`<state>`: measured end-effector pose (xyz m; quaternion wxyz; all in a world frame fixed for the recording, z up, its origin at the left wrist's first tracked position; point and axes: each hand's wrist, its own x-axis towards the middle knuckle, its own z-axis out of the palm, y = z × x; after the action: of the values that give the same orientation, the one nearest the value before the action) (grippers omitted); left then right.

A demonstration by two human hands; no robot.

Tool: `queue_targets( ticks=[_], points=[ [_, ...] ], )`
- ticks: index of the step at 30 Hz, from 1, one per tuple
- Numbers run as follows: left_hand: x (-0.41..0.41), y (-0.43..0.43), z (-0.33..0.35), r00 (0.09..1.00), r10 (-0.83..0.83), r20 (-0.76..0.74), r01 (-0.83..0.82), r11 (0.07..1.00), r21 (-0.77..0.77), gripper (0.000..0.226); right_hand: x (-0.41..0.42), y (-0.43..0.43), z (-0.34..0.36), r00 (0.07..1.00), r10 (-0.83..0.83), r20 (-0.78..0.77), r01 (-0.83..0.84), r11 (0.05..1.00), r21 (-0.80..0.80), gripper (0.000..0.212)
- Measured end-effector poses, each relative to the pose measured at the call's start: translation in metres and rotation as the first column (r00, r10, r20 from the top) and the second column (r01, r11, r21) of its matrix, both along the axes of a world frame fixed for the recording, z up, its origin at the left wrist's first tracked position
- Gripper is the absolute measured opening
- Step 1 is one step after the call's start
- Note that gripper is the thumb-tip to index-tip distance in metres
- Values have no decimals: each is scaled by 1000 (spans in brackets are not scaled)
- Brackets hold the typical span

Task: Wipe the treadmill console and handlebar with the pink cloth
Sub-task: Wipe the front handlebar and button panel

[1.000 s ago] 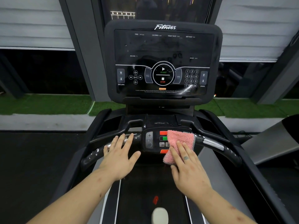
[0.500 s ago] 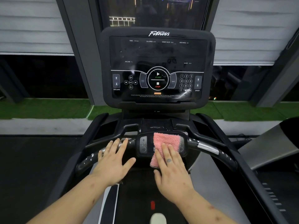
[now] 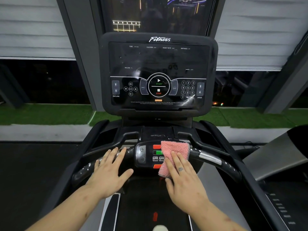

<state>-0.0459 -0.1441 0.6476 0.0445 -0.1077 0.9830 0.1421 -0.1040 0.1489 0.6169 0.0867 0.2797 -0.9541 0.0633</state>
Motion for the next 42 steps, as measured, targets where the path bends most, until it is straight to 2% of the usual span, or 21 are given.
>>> queue_targets(
  ticks=[6,15,21,32,42],
  points=[
    [0,1,-2,1000,13,-1,-13,1000,1,83,2,-8,1,1000,-14,25,14,999,-29,73],
    [0,3,-2,1000,25,-2,-25,1000,-17,84,6,-47,11,998,57,-40,-57,998,-17,73],
    [-1,2,-1,1000,25,17,-25,1000,1,82,2,-42,11,995,61,-80,-62,998,-11,72],
    [1,1,1,1000,8,5,-8,1000,15,82,-10,-4,10,998,-31,-56,31,999,4,71],
    [0,4,3,1000,20,-18,-19,1000,23,83,2,-42,13,999,-34,-36,33,999,-26,74]
  ],
)
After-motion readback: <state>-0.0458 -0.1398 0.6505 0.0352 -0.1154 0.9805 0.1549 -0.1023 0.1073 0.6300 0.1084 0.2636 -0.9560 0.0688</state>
